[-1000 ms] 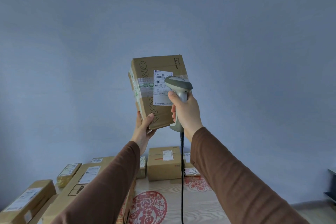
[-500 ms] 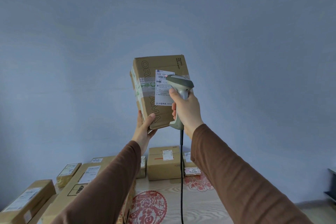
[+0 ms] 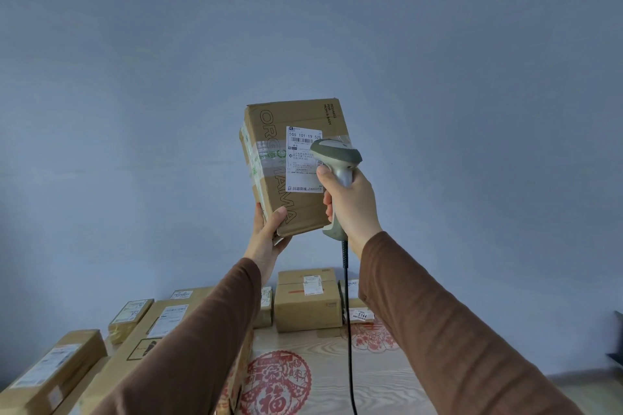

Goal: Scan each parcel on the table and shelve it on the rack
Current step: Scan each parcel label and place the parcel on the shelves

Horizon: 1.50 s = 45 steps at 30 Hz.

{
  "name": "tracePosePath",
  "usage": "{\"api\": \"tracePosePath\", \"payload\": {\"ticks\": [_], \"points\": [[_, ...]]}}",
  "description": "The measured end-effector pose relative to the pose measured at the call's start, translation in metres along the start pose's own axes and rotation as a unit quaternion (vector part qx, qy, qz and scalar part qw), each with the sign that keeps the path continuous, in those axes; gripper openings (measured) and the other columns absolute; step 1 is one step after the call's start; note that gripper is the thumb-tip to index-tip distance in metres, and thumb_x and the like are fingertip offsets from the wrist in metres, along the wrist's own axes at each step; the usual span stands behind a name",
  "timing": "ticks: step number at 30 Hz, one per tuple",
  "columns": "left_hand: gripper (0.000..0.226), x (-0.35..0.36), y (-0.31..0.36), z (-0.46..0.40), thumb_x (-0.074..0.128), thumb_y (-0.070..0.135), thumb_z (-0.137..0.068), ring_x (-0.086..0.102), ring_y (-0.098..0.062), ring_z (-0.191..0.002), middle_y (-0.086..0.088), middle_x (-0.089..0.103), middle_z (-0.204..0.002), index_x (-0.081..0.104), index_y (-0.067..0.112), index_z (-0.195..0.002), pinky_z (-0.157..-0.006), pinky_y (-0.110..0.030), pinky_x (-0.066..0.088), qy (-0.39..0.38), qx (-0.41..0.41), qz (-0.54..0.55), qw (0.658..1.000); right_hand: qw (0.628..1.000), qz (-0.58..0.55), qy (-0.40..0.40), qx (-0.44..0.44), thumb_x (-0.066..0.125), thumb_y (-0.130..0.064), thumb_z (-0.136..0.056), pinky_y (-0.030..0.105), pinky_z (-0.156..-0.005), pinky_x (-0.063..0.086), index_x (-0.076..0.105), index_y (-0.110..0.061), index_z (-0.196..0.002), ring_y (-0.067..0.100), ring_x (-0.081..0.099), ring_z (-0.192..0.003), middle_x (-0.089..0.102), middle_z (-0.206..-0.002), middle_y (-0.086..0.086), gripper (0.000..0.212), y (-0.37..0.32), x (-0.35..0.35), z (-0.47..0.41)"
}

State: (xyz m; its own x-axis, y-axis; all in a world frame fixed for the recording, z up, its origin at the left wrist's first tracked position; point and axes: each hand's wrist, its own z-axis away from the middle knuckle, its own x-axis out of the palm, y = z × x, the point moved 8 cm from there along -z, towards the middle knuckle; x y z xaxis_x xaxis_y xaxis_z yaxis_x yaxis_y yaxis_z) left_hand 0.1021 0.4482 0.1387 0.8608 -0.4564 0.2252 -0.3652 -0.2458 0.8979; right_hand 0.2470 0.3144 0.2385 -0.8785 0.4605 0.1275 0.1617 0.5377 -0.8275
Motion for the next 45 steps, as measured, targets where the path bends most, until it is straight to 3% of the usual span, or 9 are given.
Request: {"api": "tracePosePath", "payload": {"ticks": [8,13,17,20,24,28,34,38,45], "points": [[0.083,-0.023,0.017,0.004,0.076,0.057,-0.075,0.069,-0.011,-0.113,0.007,0.067,-0.134,0.045,0.039,-0.15,-0.106,-0.037,0.052,0.02,-0.002,0.004,1.0,0.995,0.03,0.088,0.028,0.075,-0.036,-0.09,0.051,-0.087,0.054,0.063,-0.016,-0.107,0.022,0.056,-0.083,0.062,-0.09,0.0,0.029,0.041,-0.055,-0.022],[0.081,-0.046,0.027,0.021,0.075,0.056,-0.078,0.067,-0.016,-0.109,-0.003,0.064,-0.135,0.048,0.028,-0.15,-0.097,-0.033,0.055,0.038,-0.021,0.028,0.999,0.994,-0.036,0.054,0.092,0.077,-0.031,-0.09,0.036,-0.078,0.051,0.062,-0.02,-0.113,0.015,0.054,-0.076,0.063,-0.093,-0.003,0.03,0.086,-0.034,-0.018],[0.087,-0.078,0.041,0.045,0.079,0.054,-0.075,0.066,-0.017,-0.113,-0.009,0.06,-0.147,0.049,0.024,-0.151,-0.097,-0.033,0.055,0.07,-0.036,0.048,0.996,0.98,-0.128,-0.006,0.154,0.079,-0.035,-0.09,0.028,-0.063,0.049,0.065,-0.027,-0.103,0.009,0.053,-0.064,0.063,-0.085,-0.005,0.021,0.106,0.015,0.001],[0.098,-0.114,0.057,0.075,0.079,0.061,-0.068,0.063,-0.021,-0.12,-0.01,0.052,-0.155,0.044,0.029,-0.154,-0.102,-0.039,0.053,0.101,-0.05,0.025,0.993,0.971,-0.165,-0.046,0.167,0.081,-0.032,-0.088,0.029,-0.064,0.05,0.067,-0.026,-0.103,0.01,0.06,-0.073,0.069,-0.087,-0.005,0.021,0.108,0.057,0.018],[0.118,-0.17,0.077,0.127,0.064,0.081,-0.061,0.011,-0.029,-0.16,0.001,0.025,-0.171,0.017,0.044,-0.163,-0.125,-0.066,0.009,0.155,-0.091,-0.04,0.983,0.956,-0.198,-0.103,0.189,0.08,-0.026,-0.09,0.033,-0.068,0.049,0.068,-0.023,-0.106,0.016,0.065,-0.086,0.072,-0.1,0.0,0.02,0.104,0.126,0.052],[0.12,-0.232,0.122,0.2,0.049,0.093,-0.061,-0.001,-0.02,-0.161,0.009,0.009,-0.174,0.006,0.048,-0.163,-0.124,-0.059,-0.008,0.242,-0.07,-0.118,0.961,0.94,-0.213,-0.156,0.218,0.077,-0.025,-0.092,0.035,-0.07,0.051,0.067,-0.015,-0.117,0.017,0.065,-0.084,0.072,-0.106,0.005,0.028,0.094,0.209,0.104],[0.112,-0.315,0.214,0.343,0.037,0.093,-0.072,0.01,-0.009,-0.158,0.012,0.013,-0.173,0.005,0.04,-0.166,-0.128,-0.048,-0.005,0.329,-0.043,-0.203,0.921,0.91,-0.246,-0.235,0.237,0.076,-0.025,-0.092,0.031,-0.065,0.051,0.066,-0.016,-0.117,0.017,0.065,-0.082,0.073,-0.103,0.003,0.028,0.045,0.336,0.217],[0.092,-0.361,0.281,0.446,0.029,0.085,-0.085,0.007,-0.012,-0.158,0.015,0.008,-0.173,0.002,0.046,-0.164,-0.125,-0.054,-0.003,0.375,-0.022,-0.244,0.894,0.89,-0.267,-0.286,0.234,0.077,-0.029,-0.091,0.025,-0.053,0.052,0.068,-0.02,-0.106,0.012,0.06,-0.07,0.072,-0.086,-0.002,0.02,-0.013,0.407,0.301],[0.1,-0.411,0.419,0.597,0.055,0.069,-0.087,0.027,-0.012,-0.155,0.007,0.029,-0.169,0.011,0.029,-0.166,-0.131,-0.047,0.011,0.427,0.098,-0.281,0.854,0.844,-0.336,-0.355,0.221,0.079,-0.03,-0.09,0.025,-0.059,0.05,0.068,-0.013,-0.116,0.013,0.062,-0.07,0.071,-0.091,0.0,0.033,-0.132,0.519,0.432]]}}
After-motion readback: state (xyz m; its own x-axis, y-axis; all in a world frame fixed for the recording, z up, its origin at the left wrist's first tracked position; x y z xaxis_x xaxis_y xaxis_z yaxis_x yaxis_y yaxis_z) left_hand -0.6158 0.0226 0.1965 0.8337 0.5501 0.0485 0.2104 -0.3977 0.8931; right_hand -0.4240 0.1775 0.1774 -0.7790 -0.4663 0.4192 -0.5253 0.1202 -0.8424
